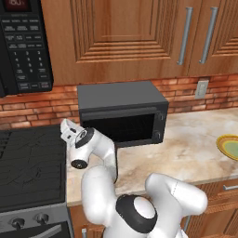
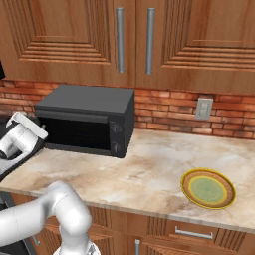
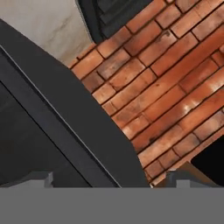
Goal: Pick up the bagel from the plate, place it on the toaster oven rack, close the door, and set the timer.
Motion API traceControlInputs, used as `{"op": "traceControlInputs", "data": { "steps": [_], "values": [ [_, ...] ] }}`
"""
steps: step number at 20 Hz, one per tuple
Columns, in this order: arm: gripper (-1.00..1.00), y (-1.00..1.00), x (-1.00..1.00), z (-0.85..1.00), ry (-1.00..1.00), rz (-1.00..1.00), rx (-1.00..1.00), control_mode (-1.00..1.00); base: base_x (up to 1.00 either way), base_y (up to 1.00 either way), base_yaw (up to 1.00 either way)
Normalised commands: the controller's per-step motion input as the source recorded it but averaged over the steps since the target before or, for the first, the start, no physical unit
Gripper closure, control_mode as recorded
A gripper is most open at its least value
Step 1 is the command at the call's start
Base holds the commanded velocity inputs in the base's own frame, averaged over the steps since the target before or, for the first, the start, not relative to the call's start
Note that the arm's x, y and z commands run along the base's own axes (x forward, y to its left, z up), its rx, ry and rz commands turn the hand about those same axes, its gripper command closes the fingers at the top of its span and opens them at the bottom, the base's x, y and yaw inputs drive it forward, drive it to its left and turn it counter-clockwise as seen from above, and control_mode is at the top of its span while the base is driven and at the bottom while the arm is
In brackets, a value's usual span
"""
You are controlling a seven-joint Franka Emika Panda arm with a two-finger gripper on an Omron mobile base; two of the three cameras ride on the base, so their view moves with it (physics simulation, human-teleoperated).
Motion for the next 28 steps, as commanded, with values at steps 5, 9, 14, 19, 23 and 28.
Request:
{"op": "traceControlInputs", "data": {
  "steps": [5, 9, 14, 19, 23, 28],
  "values": [
    [-1.0, 0.26, 0.38, 0.13, 0.0, 0.33, -0.12, -1.0, 0.0, 0.0, 0.0],
    [-1.0, 0.22, -0.41, 0.43, 0.0, 0.26, -0.15, -1.0, 0.0, 0.0, 0.0],
    [-1.0, 0.3, -0.88, 0.86, 0.0, 0.19, -0.09, -1.0, 0.0, 0.0, 0.0],
    [-1.0, 0.26, -0.68, 1.0, -0.01, 0.13, 0.0, -1.0, 0.0, 0.0, 0.0],
    [-1.0, 0.11, -0.51, 1.0, -0.21, 0.03, 0.05, -1.0, 0.0, 0.0, 0.0],
    [-1.0, 0.03, -0.35, 0.98, -0.34, 0.0, 0.18, -1.0, 0.0, 0.0, 0.0]
  ]
}}
